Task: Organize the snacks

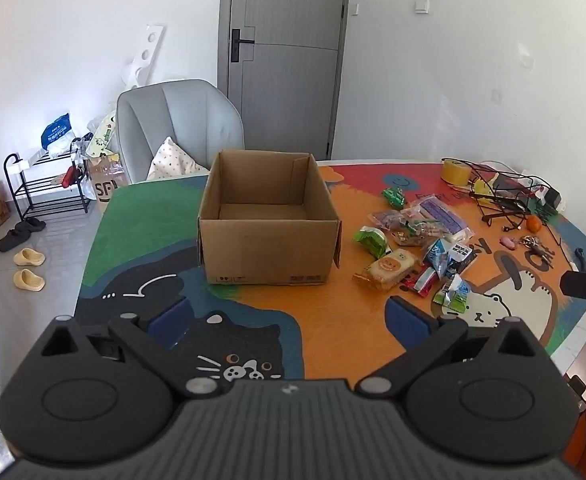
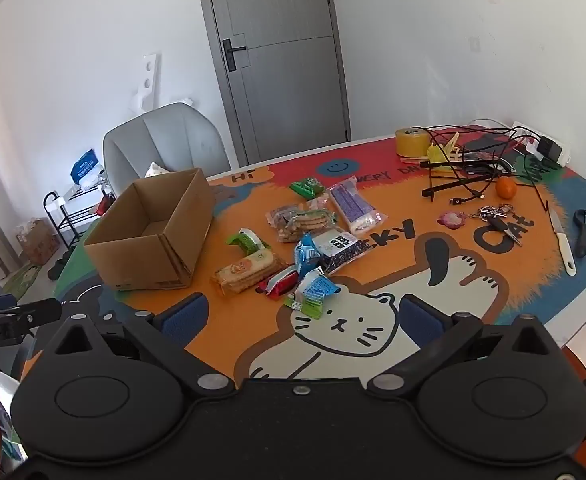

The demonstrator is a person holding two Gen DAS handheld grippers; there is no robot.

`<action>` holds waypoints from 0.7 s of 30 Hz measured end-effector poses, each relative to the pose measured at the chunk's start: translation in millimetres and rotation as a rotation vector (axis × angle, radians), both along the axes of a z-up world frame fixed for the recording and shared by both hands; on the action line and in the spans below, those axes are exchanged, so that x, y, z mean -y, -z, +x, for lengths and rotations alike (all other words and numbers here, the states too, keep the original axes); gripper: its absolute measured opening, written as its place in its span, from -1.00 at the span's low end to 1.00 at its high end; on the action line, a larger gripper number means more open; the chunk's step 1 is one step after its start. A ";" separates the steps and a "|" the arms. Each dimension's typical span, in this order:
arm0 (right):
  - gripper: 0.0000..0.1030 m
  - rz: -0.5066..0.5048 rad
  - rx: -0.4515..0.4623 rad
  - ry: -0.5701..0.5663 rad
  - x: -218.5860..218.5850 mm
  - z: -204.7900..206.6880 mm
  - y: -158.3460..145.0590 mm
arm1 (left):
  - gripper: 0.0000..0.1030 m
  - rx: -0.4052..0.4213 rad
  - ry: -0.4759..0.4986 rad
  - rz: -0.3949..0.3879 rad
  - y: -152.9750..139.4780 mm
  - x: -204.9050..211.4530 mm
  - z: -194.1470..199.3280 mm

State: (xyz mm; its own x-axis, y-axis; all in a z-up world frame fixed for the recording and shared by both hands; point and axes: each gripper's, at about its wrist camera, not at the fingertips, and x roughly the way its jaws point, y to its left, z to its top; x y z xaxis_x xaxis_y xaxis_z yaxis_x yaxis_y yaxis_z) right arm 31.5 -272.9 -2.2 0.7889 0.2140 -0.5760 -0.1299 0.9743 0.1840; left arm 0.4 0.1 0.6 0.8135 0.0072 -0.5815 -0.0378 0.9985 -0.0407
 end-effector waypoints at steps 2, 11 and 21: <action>1.00 0.004 0.001 0.002 -0.2 -0.2 0.1 | 0.99 0.005 -0.002 0.003 -0.7 0.1 0.2; 1.00 0.014 -0.012 0.007 -1.3 -1.0 -1.1 | 0.99 0.003 0.007 -0.016 0.2 -8.9 0.6; 1.00 0.008 -0.012 0.001 -1.0 0.0 0.4 | 0.99 -0.012 0.002 -0.009 4.6 -0.5 3.6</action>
State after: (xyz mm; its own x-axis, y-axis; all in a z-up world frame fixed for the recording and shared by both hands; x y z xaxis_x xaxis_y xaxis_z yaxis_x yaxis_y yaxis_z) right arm 31.6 -271.9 -2.5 0.7820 0.2178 -0.5840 -0.1263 0.9729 0.1936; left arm 4.0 0.6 -4.0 0.8065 -0.0001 -0.5912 -0.0363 0.9981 -0.0496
